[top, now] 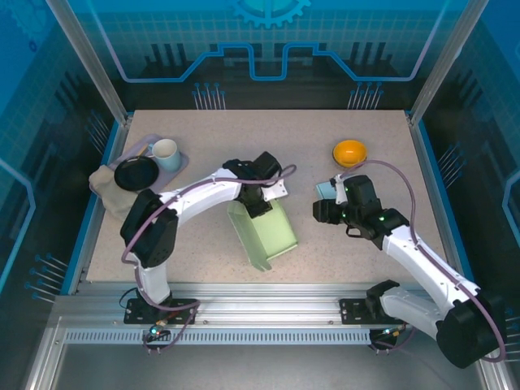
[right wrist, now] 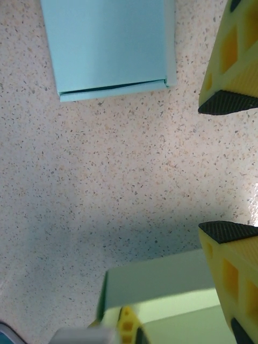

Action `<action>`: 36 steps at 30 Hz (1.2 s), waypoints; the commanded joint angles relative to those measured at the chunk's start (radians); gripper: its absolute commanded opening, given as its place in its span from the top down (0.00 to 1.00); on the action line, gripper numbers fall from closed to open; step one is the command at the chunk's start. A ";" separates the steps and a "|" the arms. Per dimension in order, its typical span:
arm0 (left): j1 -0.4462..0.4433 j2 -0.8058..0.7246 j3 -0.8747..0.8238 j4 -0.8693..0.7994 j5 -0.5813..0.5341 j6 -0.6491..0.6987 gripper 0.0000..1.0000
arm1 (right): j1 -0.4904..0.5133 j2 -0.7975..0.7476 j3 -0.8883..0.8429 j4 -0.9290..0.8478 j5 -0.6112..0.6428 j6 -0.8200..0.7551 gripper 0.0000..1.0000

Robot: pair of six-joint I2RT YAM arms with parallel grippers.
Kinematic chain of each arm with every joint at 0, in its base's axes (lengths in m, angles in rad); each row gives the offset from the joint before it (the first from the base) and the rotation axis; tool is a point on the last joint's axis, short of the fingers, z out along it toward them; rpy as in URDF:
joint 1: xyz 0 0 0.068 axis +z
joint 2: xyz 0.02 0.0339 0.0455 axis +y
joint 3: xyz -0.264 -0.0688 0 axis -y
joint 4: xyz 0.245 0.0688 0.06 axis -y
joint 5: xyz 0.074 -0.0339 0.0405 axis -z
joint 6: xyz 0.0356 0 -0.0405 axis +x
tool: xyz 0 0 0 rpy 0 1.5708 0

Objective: Fold the paper box

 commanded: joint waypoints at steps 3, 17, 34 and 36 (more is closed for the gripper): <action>-0.012 0.086 0.009 0.007 -0.141 0.094 1.00 | -0.003 -0.003 -0.030 0.085 -0.012 0.051 0.43; -0.027 0.206 0.061 0.014 -0.223 0.086 0.72 | -0.002 -0.004 -0.041 0.074 0.003 0.033 0.43; -0.026 0.116 0.141 -0.016 -0.172 0.070 0.45 | -0.001 -0.061 -0.069 0.054 0.007 0.021 0.43; -0.024 0.091 0.144 -0.008 -0.163 0.063 0.44 | 0.000 -0.066 -0.071 0.055 0.007 0.019 0.43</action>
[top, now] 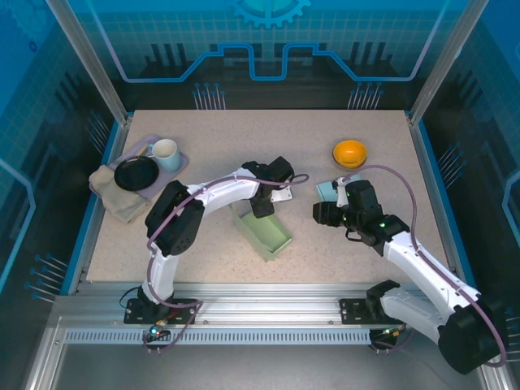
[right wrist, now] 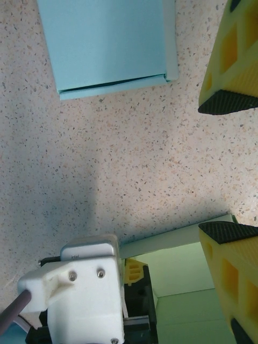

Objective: Fold the paper box

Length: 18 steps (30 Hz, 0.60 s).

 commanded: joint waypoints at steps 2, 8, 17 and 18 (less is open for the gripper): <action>-0.003 -0.095 0.042 -0.015 0.039 -0.034 0.42 | 0.003 -0.020 -0.010 -0.007 0.010 -0.015 0.43; 0.008 -0.131 0.121 0.007 0.006 -0.150 0.42 | 0.036 -0.028 0.004 -0.024 0.043 -0.039 0.43; 0.076 -0.163 0.342 -0.349 -0.244 -0.896 0.33 | 0.152 -0.022 0.073 -0.055 0.123 -0.101 0.42; 0.087 -0.185 0.324 -0.378 -0.227 -0.982 0.33 | 0.161 -0.022 0.083 -0.057 0.127 -0.109 0.42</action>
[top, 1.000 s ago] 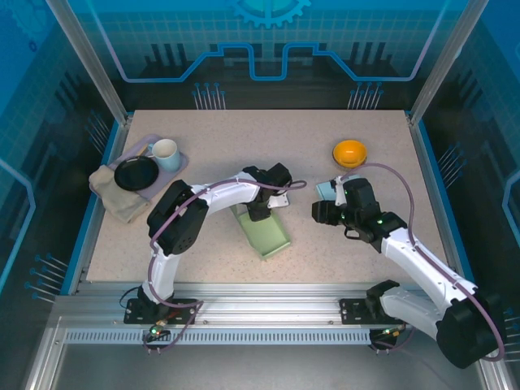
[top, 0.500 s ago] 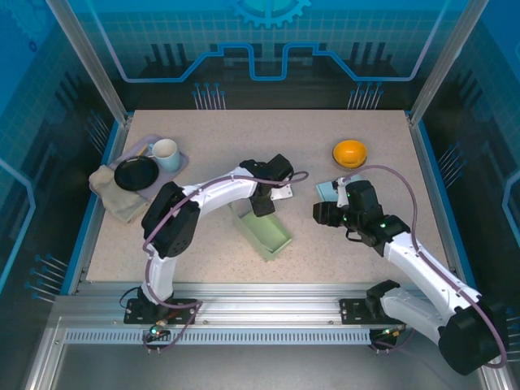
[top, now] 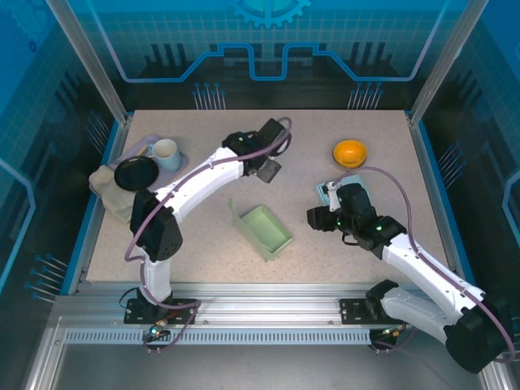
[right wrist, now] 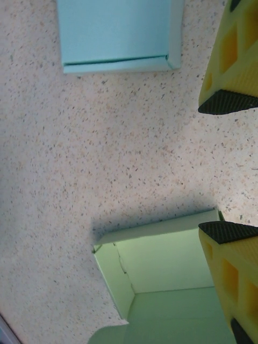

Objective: Fold the paper box

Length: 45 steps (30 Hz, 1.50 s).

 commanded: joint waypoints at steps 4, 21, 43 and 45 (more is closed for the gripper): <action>0.072 -0.203 -0.110 -0.303 0.028 -0.731 0.33 | 0.051 -0.009 0.079 -0.032 0.043 -0.058 0.42; -0.010 -0.440 -0.481 -0.160 0.408 -1.422 0.35 | 0.068 -0.040 0.077 -0.050 -0.012 -0.096 0.41; 0.036 -0.139 0.038 -0.356 0.353 -0.026 0.97 | 0.051 -0.043 0.107 -0.031 -0.098 -0.147 0.39; 0.034 -0.112 0.053 -0.390 0.329 0.110 0.97 | 0.031 -0.025 0.119 -0.025 -0.122 -0.167 0.39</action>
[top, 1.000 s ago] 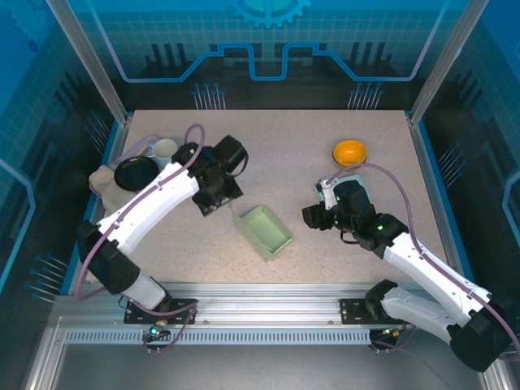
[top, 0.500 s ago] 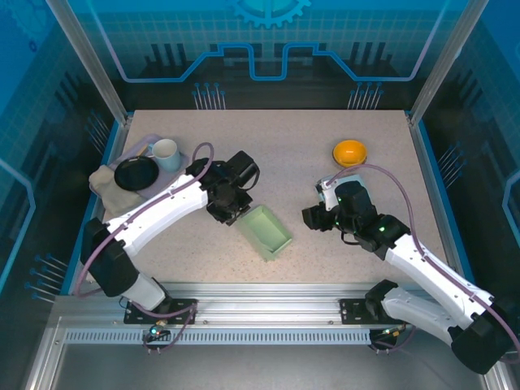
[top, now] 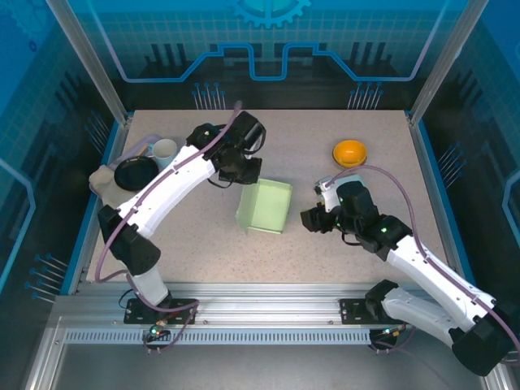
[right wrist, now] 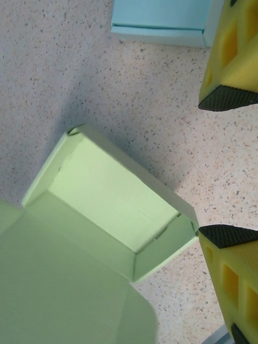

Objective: Fold the paper box

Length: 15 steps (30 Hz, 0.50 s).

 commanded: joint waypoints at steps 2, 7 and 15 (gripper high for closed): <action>-0.006 0.053 0.015 -0.103 -0.037 0.493 0.97 | -0.050 0.034 0.054 0.028 -0.067 -0.044 0.39; -0.030 0.022 -0.052 -0.004 -0.045 0.672 0.96 | -0.104 0.105 0.063 0.087 -0.099 -0.035 0.40; -0.049 0.016 -0.071 0.039 0.020 0.786 0.97 | -0.134 0.222 0.021 0.325 -0.124 -0.089 0.41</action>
